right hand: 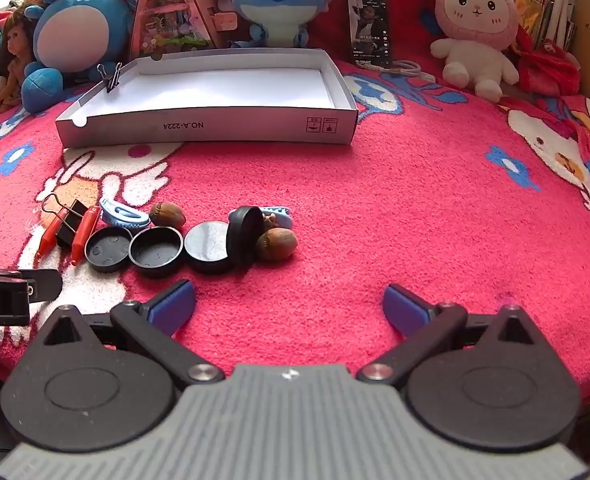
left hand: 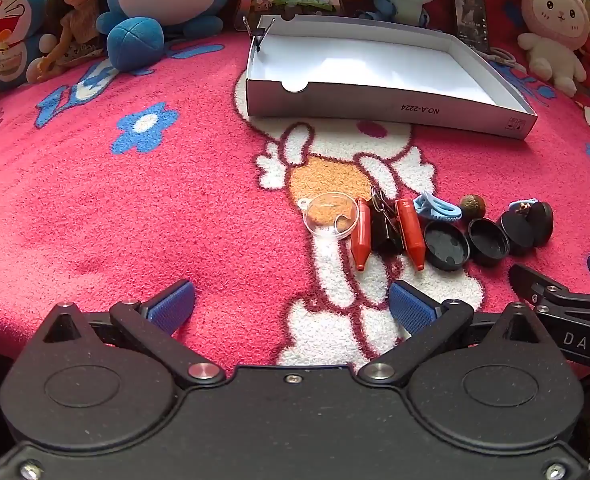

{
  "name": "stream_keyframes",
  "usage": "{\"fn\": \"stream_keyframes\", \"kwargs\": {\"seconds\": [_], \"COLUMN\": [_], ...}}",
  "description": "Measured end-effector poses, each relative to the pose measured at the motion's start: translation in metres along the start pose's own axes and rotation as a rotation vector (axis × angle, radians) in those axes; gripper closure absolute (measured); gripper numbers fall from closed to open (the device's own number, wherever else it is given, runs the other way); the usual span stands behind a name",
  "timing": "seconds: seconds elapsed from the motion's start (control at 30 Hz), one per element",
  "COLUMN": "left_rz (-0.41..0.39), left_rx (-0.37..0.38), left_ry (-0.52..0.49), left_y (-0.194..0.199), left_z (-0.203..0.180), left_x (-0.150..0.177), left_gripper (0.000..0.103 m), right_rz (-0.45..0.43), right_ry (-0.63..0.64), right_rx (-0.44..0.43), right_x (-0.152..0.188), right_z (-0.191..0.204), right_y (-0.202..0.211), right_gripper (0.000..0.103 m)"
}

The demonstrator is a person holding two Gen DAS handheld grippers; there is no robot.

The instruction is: Organize rigid objects

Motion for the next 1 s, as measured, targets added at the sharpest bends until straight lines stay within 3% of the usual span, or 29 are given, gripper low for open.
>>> {"fn": "stream_keyframes", "kwargs": {"seconds": [1.0], "left_rz": [-0.001], "left_rx": [0.000], "left_ry": [0.001], "left_y": [0.0005], "left_z": [-0.0009], "left_x": [-0.0005], "left_gripper": [0.000], "right_rz": [-0.005], "right_ry": [-0.002], "right_rx": [0.002], "right_x": [0.0001], "right_z": [-0.0006], "right_y": [0.0025], "right_gripper": [0.000]}}
Point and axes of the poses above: each gripper's, at about its wrist camera, not at the fingertips, and y roughly against the way its jaws point, z to its left, x to its underside, the point moved 2 cm from there along -y, roughly the way its jaws point, and after that the axes turned 10 degrees about -z, right-handed, at the moved point
